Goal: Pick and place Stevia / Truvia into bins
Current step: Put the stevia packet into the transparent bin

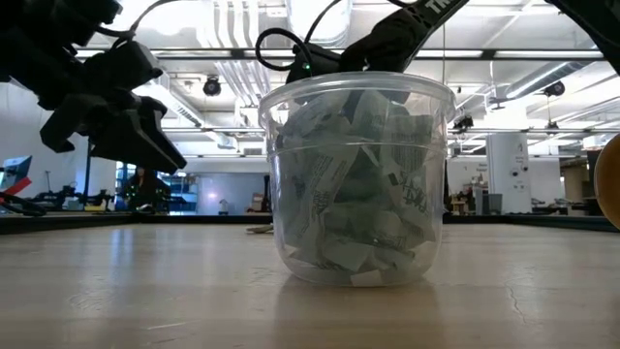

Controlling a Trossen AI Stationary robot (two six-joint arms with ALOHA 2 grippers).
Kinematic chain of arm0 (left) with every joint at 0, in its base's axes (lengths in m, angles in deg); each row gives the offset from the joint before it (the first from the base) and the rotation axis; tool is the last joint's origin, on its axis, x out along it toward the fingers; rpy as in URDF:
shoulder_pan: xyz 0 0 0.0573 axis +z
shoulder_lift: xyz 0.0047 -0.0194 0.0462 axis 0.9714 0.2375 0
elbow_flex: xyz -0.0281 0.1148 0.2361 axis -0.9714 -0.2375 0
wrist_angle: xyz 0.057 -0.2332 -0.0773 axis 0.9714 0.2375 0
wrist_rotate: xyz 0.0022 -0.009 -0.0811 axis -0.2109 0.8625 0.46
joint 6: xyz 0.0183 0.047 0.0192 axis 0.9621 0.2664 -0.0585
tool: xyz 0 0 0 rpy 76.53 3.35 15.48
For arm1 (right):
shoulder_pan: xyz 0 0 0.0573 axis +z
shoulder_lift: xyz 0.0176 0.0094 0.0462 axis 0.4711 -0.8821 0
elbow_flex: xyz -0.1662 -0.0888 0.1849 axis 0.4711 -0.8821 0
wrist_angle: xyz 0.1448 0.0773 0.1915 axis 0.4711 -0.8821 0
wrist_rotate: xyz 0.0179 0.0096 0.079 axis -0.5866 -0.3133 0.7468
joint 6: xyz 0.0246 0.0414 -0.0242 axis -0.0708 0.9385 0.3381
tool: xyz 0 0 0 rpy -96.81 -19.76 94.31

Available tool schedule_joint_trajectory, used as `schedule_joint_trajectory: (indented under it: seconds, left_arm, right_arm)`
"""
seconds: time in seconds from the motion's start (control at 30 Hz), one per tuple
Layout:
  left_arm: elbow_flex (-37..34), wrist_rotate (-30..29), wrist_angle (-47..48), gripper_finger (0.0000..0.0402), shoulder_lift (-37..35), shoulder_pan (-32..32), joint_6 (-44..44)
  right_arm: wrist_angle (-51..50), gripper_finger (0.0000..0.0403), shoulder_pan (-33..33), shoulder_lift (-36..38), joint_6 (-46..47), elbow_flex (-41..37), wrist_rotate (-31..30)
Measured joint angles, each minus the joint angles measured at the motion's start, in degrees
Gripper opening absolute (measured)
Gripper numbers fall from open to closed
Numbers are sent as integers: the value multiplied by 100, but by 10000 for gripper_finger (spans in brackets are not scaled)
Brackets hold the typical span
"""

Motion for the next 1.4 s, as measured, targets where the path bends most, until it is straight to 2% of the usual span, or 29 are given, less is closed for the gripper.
schedule_joint_trajectory:
  seconds: [0.23,0.43,0.6,0.93,1.4]
  left_arm:
    - [0,0,-105,148,2,0,0]
    - [0,0,-132,148,2,0,0]
    - [0,0,-237,148,2,0,4]
    - [0,1,-293,148,2,0,2]
    - [0,34,-871,148,2,0,-1]
  right_arm:
    - [-90,13,7,389,2,-2,2]
    - [-200,9,164,978,148,-11,102]
    - [-182,9,523,1239,151,-22,479]
    - [-137,9,1431,1248,254,-31,447]
    - [-121,9,2367,1237,842,-85,-1145]
